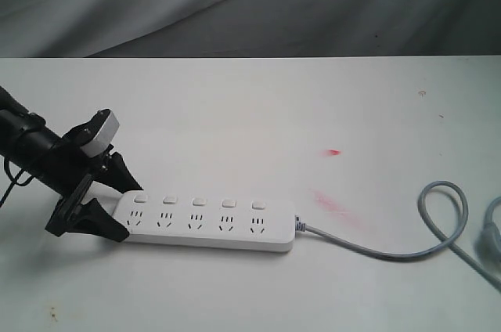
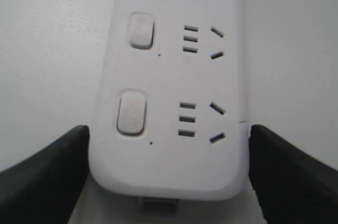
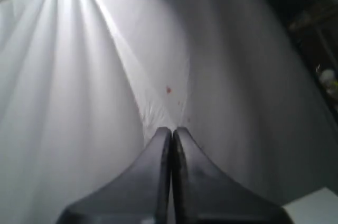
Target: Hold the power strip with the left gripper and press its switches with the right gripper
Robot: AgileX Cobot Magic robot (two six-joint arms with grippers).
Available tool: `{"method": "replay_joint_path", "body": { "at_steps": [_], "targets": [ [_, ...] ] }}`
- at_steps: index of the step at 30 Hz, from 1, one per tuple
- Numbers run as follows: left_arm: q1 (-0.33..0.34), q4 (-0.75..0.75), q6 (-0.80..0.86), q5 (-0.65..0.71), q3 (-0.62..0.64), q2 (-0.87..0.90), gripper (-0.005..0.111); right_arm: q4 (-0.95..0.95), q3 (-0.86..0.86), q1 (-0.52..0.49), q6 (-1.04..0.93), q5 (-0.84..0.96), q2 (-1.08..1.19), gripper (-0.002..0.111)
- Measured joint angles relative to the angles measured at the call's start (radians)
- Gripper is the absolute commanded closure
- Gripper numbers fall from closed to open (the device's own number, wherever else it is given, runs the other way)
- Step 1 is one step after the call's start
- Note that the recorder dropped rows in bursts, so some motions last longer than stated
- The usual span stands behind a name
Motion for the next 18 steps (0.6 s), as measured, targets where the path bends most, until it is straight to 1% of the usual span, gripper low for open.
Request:
{"method": "replay_joint_path", "body": {
  "at_steps": [1,5,10,14,18],
  "targets": [
    [0.000,0.000,0.000,0.000,0.000,0.000,0.066,-0.039,-0.090,0.000,-0.007,0.101,0.087,0.108],
    [0.000,0.000,0.000,0.000,0.000,0.000,0.066,-0.121,-0.360,0.000,-0.061,0.384,0.345,0.108],
    [0.000,0.000,0.000,0.000,0.000,0.000,0.066,-0.145,-0.657,0.000,-0.242,0.684,0.623,0.108],
    [0.000,0.000,0.000,0.000,0.000,0.000,0.066,-0.101,-0.786,0.000,-0.421,0.826,0.801,0.108],
    [0.000,0.000,0.000,0.000,0.000,0.000,0.066,0.030,-0.832,0.012,-0.650,0.873,0.941,0.108]
  ]
}}
